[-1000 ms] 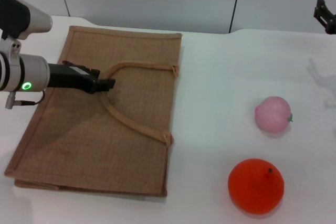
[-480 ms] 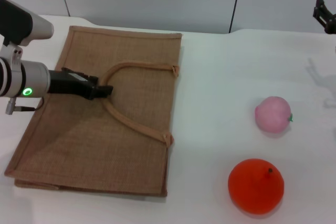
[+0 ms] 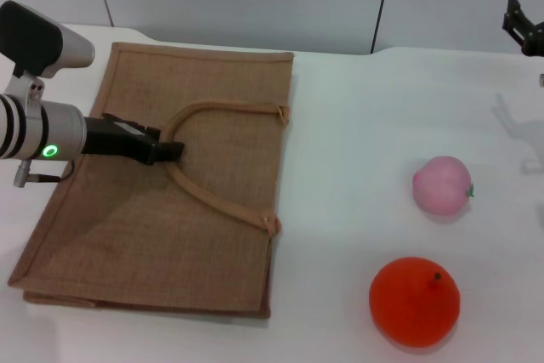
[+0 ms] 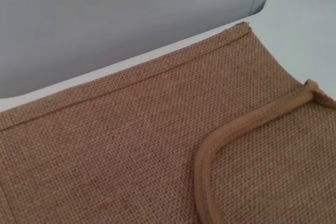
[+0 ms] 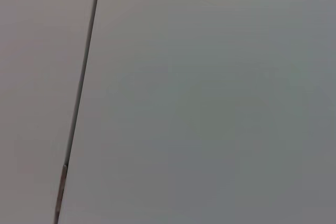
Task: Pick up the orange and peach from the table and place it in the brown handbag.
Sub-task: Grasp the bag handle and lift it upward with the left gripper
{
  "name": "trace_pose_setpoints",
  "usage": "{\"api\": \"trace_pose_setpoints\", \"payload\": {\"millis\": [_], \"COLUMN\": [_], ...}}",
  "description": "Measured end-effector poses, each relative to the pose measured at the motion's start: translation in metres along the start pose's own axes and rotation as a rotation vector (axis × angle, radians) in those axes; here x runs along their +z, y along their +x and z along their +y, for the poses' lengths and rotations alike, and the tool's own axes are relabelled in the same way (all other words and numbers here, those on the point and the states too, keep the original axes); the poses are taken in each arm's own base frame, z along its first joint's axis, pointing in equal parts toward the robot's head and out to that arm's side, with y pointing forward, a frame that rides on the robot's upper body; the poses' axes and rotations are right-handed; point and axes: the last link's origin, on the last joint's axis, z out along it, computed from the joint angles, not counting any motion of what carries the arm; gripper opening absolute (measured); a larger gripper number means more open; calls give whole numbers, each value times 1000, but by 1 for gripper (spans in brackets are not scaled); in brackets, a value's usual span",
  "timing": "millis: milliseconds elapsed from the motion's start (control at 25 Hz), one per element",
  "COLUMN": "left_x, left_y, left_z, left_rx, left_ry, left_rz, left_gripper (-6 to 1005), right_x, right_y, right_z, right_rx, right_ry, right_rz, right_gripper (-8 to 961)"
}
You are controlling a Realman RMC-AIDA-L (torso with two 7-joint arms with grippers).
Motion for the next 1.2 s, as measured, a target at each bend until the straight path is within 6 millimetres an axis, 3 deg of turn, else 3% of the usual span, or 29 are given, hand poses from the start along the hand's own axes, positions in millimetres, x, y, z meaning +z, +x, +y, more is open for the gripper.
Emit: {"api": "trace_pose_setpoints", "payload": {"millis": [840, 1200], "left_x": [1, -6], "left_y": [4, 30], "left_z": [-2, -2], "left_rx": [12, 56], "left_ry": [23, 32], "left_rz": [11, 63], "left_gripper": [266, 179], "right_x": [1, 1], "right_y": [-1, -1], "right_z": [0, 1], "right_rx": [1, 0], "right_ry": [-1, -1], "right_rz": [-2, -2], "right_gripper": [875, 875]}}
